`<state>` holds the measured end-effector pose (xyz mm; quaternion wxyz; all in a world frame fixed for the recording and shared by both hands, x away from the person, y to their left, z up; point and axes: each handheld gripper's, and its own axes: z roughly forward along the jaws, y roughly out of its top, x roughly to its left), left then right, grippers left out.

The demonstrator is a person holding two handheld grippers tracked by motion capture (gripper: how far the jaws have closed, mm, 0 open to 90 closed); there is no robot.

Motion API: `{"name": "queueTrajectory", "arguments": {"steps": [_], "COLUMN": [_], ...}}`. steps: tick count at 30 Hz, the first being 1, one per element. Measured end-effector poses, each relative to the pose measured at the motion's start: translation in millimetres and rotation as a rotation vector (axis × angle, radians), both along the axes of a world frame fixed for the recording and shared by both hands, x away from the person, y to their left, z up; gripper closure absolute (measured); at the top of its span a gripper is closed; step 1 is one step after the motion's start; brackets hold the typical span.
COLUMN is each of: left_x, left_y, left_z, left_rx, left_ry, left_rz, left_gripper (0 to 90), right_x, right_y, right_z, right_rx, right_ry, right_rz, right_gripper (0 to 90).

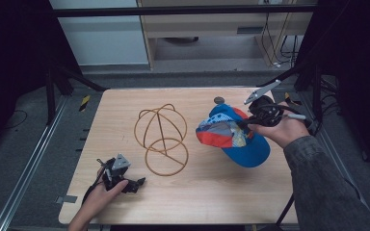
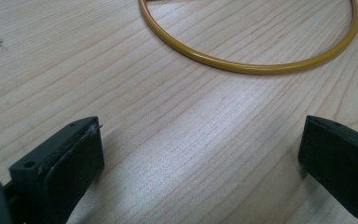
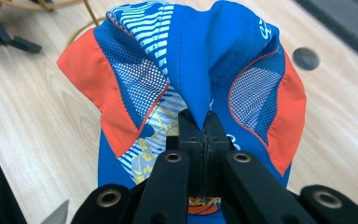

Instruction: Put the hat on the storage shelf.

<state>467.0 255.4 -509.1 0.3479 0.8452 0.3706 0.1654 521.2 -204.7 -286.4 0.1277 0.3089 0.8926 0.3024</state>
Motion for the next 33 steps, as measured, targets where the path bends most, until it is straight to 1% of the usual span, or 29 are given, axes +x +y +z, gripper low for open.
{"name": "queueTrajectory", "arguments": {"steps": [6,8,10,12,13,15,16,17,19,20,22,24,26,27,29,32,33], "left_x": [0.0,-0.1,-0.1,-0.1,-0.1,-0.1,-0.1,-0.1,-0.1,-0.1,-0.1,-0.2,-0.2,-0.2,-0.2,-0.2,-0.2], "left_y": [-0.1,0.1,0.0,0.0,0.0,0.0,-0.2,-0.2,-0.1,-0.1,-0.1,-0.2,-0.2,-0.2,-0.2,-0.2,-0.2], "left_z": [0.0,0.3,0.2,0.2,0.2,0.2,0.1,0.1,0.1,0.1,0.1,0.1,0.1,0.1,0.1,0.1,0.1], "left_rx": [-0.001,0.001,0.001,0.001,0.001,0.001,-0.001,-0.001,0.0,0.0,0.0,-0.001,-0.001,-0.001,-0.001,0.0,0.0], "left_ry": [0.001,0.004,0.003,0.004,0.003,0.003,0.003,0.003,0.003,0.003,0.003,0.003,0.003,0.002,0.003,0.003,0.002], "left_rz": [0.001,-0.001,0.0,0.0,-0.001,0.0,0.001,0.001,0.001,0.001,0.001,0.001,0.001,0.001,0.001,0.001,0.001], "left_gripper": [0.0,0.0,0.0,0.0,0.0,0.0,0.0,0.0,0.0,0.0,0.0,0.0,0.0,0.0,0.0,0.0,0.0], "right_x": [-5.0,-6.4,-6.8,-7.6,-8.3,-8.4,-8.7,-8.7,-9.4,-9.4,-9.7,-9.9,-9.9,-10.0,-9.9,-9.5,-8.8], "right_y": [-3.7,-3.4,-3.1,-1.8,-0.1,0.5,2.2,2.2,4.8,4.8,6.8,10.8,12.1,15.2,18.9,23.1,26.9], "right_z": [26.2,32.8,35.7,41.0,46.1,48.6,53.1,53.1,60.4,60.4,65.5,72.9,75.4,80.5,85.6,90.8,95.8], "right_rx": [0.012,0.015,0.016,0.018,0.015,0.016,0.016,0.016,0.02,0.02,0.02,0.024,0.025,0.028,0.03,0.034,0.038], "right_ry": [-0.044,-0.051,-0.056,-0.066,-0.074,-0.077,-0.085,-0.085,-0.098,-0.098,-0.107,-0.121,-0.124,-0.133,-0.142,-0.153,-0.162], "right_rz": [0.004,0.002,0.005,0.008,0.011,0.016,0.022,0.022,0.028,0.028,0.032,0.037,0.04,0.042,0.048,0.051,0.06], "right_gripper": [89.9,89.9,89.9,89.9,89.9,89.9,89.9,89.9,89.9,89.9,89.9,89.9,90.0,89.9,89.9,90.0,90.0]}}
